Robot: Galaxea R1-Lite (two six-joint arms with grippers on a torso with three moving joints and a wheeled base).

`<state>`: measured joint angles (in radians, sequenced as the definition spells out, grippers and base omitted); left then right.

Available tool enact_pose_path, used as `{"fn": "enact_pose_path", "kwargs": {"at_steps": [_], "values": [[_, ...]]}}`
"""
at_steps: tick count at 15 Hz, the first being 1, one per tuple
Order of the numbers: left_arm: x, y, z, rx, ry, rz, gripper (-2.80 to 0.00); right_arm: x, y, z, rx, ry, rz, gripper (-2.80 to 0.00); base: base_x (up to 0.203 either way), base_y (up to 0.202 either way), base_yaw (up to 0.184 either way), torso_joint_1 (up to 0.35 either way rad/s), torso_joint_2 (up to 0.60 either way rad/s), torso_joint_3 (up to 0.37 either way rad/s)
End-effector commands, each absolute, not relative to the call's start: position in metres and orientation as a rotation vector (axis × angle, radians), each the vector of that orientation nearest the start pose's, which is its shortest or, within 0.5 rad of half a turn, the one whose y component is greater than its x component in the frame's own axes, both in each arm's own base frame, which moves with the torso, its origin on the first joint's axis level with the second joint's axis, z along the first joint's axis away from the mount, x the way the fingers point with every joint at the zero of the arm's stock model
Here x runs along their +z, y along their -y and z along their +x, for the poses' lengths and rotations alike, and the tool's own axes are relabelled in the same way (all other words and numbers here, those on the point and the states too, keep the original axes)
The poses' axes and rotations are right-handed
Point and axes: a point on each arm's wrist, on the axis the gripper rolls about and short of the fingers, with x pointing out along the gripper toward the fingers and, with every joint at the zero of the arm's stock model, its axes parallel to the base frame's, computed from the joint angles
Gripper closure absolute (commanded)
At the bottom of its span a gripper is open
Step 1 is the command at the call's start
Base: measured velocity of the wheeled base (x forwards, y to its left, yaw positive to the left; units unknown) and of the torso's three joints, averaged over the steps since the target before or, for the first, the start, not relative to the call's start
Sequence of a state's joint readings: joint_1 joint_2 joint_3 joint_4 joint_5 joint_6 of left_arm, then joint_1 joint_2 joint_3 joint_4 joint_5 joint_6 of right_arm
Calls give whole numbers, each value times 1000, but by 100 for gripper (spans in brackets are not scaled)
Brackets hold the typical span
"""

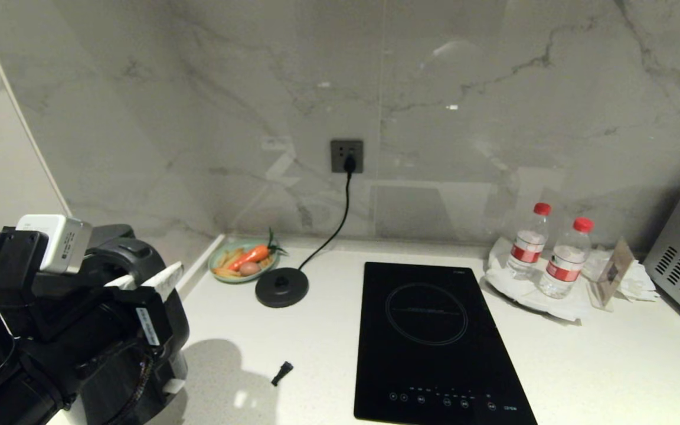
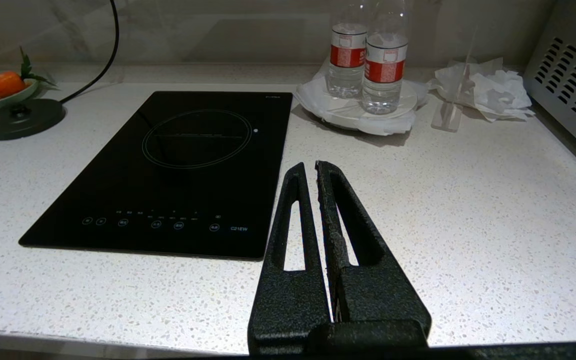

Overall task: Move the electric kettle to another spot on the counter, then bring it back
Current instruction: Place it by the sink

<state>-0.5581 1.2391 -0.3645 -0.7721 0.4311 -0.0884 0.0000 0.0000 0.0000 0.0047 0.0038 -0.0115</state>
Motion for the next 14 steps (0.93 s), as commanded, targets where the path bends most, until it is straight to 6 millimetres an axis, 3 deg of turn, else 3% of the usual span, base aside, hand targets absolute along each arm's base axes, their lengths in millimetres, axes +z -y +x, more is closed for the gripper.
{"fn": "enact_pose_path", "kwargs": {"at_steps": [1,14], "values": [[188,83,151,-120,-93,-41,0,75,0,-23,5,-5,-12,0,0,0,0,0,0,0],[191,83,151,-119,-81,-48,0,75,0,-23,5,-5,-12,0,0,-1,5,0,0,0]]}}
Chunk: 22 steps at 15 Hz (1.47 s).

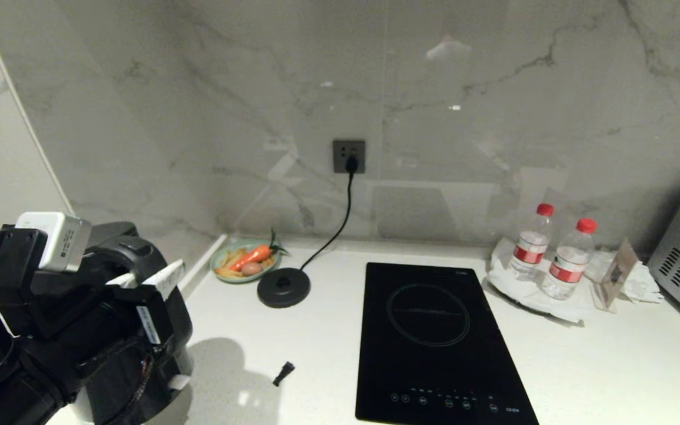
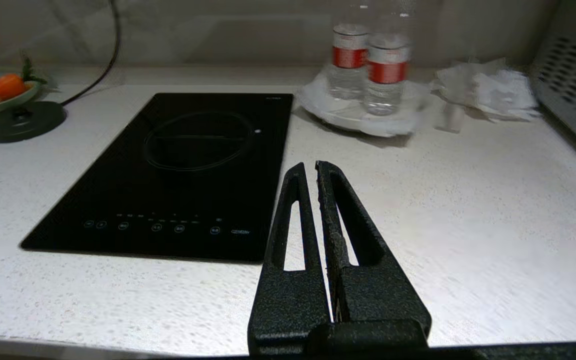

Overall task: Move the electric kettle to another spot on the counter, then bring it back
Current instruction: Place it by the sink

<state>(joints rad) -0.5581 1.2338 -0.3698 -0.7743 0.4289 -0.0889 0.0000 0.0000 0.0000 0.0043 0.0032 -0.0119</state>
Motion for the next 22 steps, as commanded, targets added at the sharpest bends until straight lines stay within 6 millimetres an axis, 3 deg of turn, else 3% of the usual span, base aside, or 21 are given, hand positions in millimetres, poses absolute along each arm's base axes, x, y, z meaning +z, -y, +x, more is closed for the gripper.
{"fn": "enact_pose_path", "kwargs": {"at_steps": [1,18,22], "values": [[190,83,151,-120,-82,-47,0,75,0,-23,5,-5,-12,0,7,-11,115,2,-2,-1],[193,82,150,-120,-70,-54,0,75,0,-23,5,-5,-12,0,-1,-8,174,2,2,1],[192,79,153,-97,-76,-51,0,75,0,-23,5,-5,-12,0,-2,-4,96,2,0,0]]}}
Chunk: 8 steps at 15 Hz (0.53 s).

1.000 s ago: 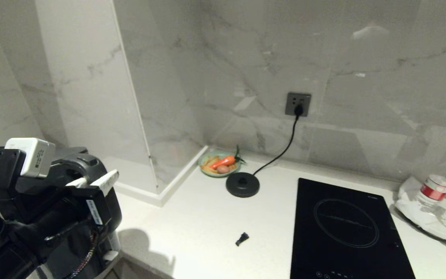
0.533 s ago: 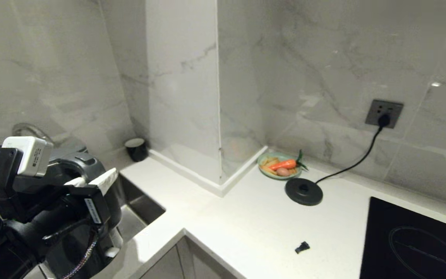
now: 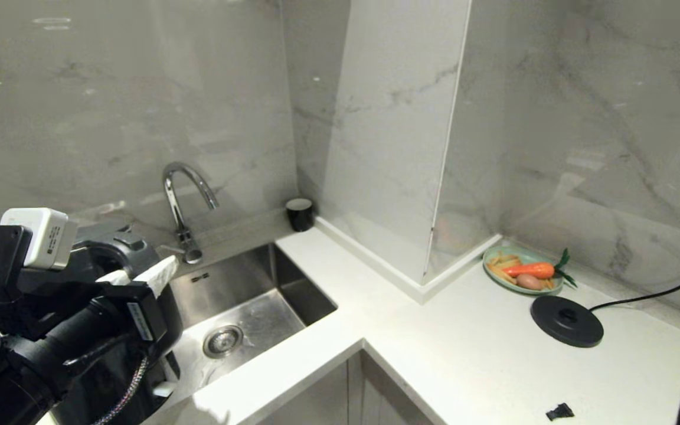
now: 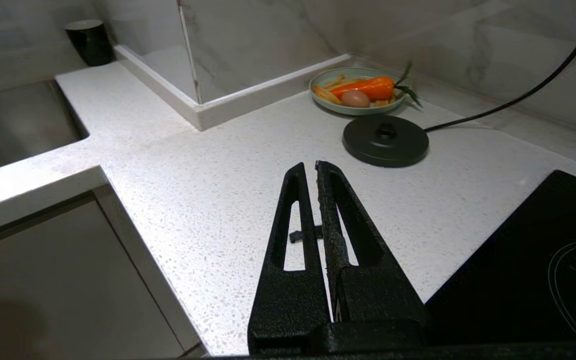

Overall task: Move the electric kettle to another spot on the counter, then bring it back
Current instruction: Place it by the sink

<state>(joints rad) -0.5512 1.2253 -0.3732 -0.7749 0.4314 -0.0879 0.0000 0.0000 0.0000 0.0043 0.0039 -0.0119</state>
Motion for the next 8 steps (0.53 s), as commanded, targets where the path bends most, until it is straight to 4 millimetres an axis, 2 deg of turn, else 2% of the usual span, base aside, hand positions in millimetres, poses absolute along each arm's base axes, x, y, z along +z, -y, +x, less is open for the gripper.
{"fn": "enact_pose_path", "kwargs": {"at_steps": [1,5,8], "values": [[192,75,156,-68,-77,-51,0,75,0,-23,5,-5,-12,0,0,0,0,0,0,0],[190,48,180,84,-84,-78,0,75,0,-23,5,-5,-12,0,0,0,0,0,0,0],[193,25,194,72,-59,-105,0,75,0,-23,5,-5,-12,0,0,0,0,0,0,0]]}}
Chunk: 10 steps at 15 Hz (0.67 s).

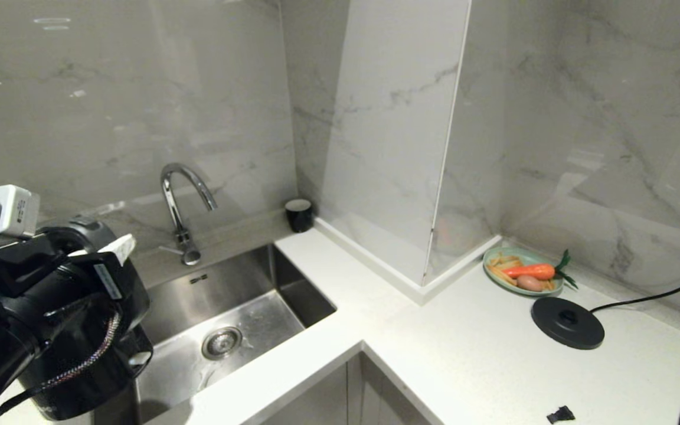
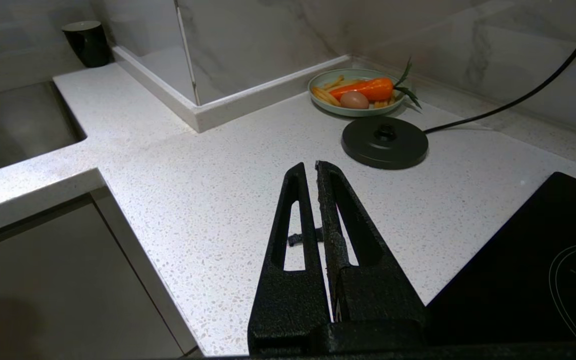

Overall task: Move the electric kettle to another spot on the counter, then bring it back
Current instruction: Place it by the sink

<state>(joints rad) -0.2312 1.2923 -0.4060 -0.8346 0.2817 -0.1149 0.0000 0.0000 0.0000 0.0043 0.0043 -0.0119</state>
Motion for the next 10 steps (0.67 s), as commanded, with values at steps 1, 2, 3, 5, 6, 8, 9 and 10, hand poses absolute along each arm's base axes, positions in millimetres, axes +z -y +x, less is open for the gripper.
{"fn": "enact_pose_path", "kwargs": {"at_steps": [1,2,3,5,6,8,9,10], "values": [[193,17,199,72,-57,-108,0,75,0,-23,5,-5,-12,0,0,0,0,0,0,0],[193,10,206,74,-60,-110,0,75,0,-23,5,-5,-12,0,0,0,0,0,0,0],[191,4,213,78,-71,-111,0,75,0,-23,5,-5,-12,0,0,0,0,0,0,0],[187,-5,230,84,-90,-115,0,75,0,-23,5,-5,-12,0,0,0,0,0,0,0],[184,-11,240,87,-89,-116,0,75,0,-23,5,-5,-12,0,0,0,0,0,0,0],[177,-21,259,95,-71,-114,0,75,0,-23,5,-5,-12,0,0,0,0,0,0,0],[174,-27,269,95,-58,-113,0,75,0,-23,5,-5,-12,0,0,0,0,0,0,0],[169,-34,278,93,-53,-107,0,75,0,-23,5,-5,-12,0,0,0,0,0,0,0]]}}
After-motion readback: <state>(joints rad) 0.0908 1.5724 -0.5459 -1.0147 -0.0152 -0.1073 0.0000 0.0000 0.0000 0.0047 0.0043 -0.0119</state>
